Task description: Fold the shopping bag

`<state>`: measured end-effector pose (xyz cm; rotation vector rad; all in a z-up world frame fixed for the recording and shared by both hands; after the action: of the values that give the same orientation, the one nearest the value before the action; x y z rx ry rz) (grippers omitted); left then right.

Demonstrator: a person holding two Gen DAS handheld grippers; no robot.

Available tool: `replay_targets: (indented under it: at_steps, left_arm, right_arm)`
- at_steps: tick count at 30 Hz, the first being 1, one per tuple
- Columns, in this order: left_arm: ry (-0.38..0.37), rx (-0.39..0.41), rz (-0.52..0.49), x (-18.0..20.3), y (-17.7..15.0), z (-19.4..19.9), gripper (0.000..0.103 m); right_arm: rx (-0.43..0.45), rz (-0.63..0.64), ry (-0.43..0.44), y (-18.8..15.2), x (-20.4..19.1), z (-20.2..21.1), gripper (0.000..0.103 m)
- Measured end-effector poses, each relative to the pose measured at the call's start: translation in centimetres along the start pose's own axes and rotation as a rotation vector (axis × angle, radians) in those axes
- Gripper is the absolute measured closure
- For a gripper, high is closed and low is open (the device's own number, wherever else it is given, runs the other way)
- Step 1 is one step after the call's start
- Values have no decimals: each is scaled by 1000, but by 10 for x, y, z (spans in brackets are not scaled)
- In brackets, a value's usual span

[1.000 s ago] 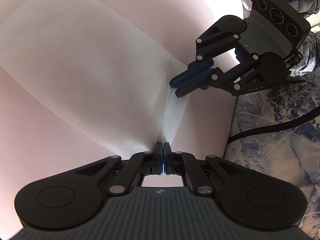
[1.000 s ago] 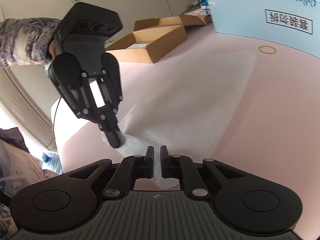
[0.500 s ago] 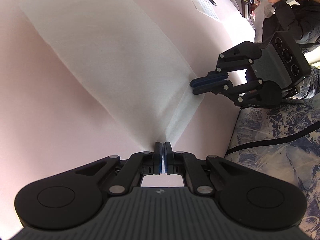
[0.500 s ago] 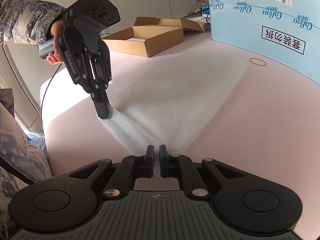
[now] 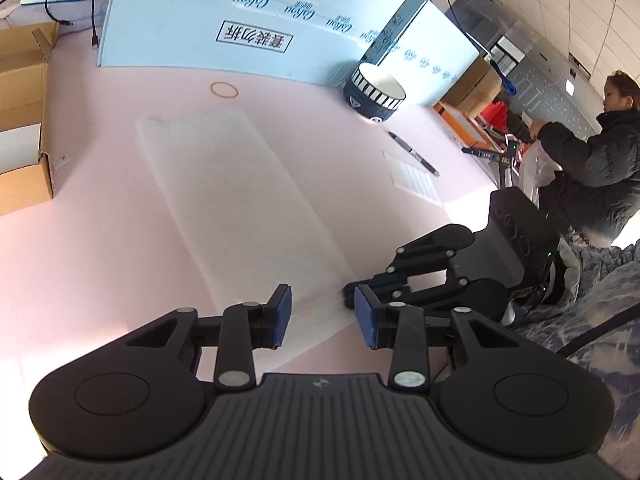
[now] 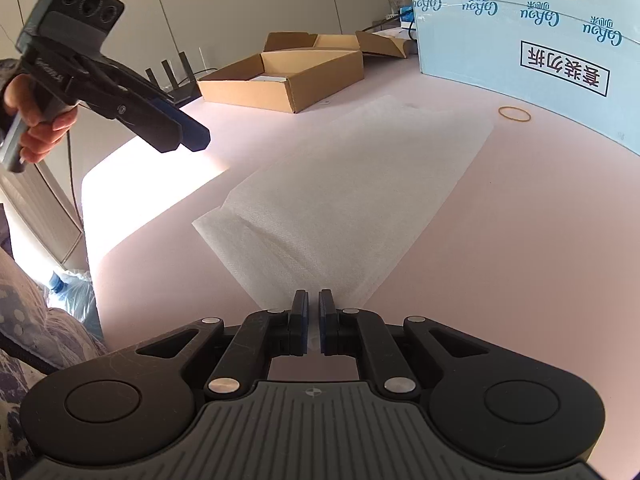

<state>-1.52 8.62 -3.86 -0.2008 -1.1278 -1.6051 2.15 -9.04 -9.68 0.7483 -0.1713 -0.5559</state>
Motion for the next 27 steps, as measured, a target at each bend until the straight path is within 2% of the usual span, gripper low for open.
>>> replay_targets:
  at_steps: [3,6,11,16,22,25,27]
  left_arm:
    - [60,36,43,2,-9,-18,95]
    - [130,40,82,-5,-19,-32,95]
    - [197,55,141,-25,-28,-37,95]
    - [271,26,137,-39,-30,-40,96]
    - [254,-1,143,-48,-31,-40,97]
    - [239,-17,156,-51,-30,-40,97]
    - [223,-26,182,-55,-29,-39,97]
  right_arm:
    - [-2,7,-6,1,-2,0,98]
    - [-4,12,-13,1,-3,1,98]
    - [-1,7,-19,0,-5,1,98]
    - [1,13,-26,1,-5,0,98]
    - [19,-2,-18,-1,-3,3,96]
    - [26,46,-29,2,-6,14,81]
    - [59,114,-20,2,-10,27,80]
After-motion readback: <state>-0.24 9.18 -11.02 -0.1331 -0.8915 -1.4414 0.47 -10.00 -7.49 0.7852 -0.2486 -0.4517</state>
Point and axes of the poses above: each gripper's, at about its wrist camera, not at the fingertips, and z roughly against the way its jaws point, x to its right, y to its top, the point moved 6 cm from there along -z, roughly the way its jaws point, and after that the axes turned 13 degrees about -y, right-handed, at the moved point
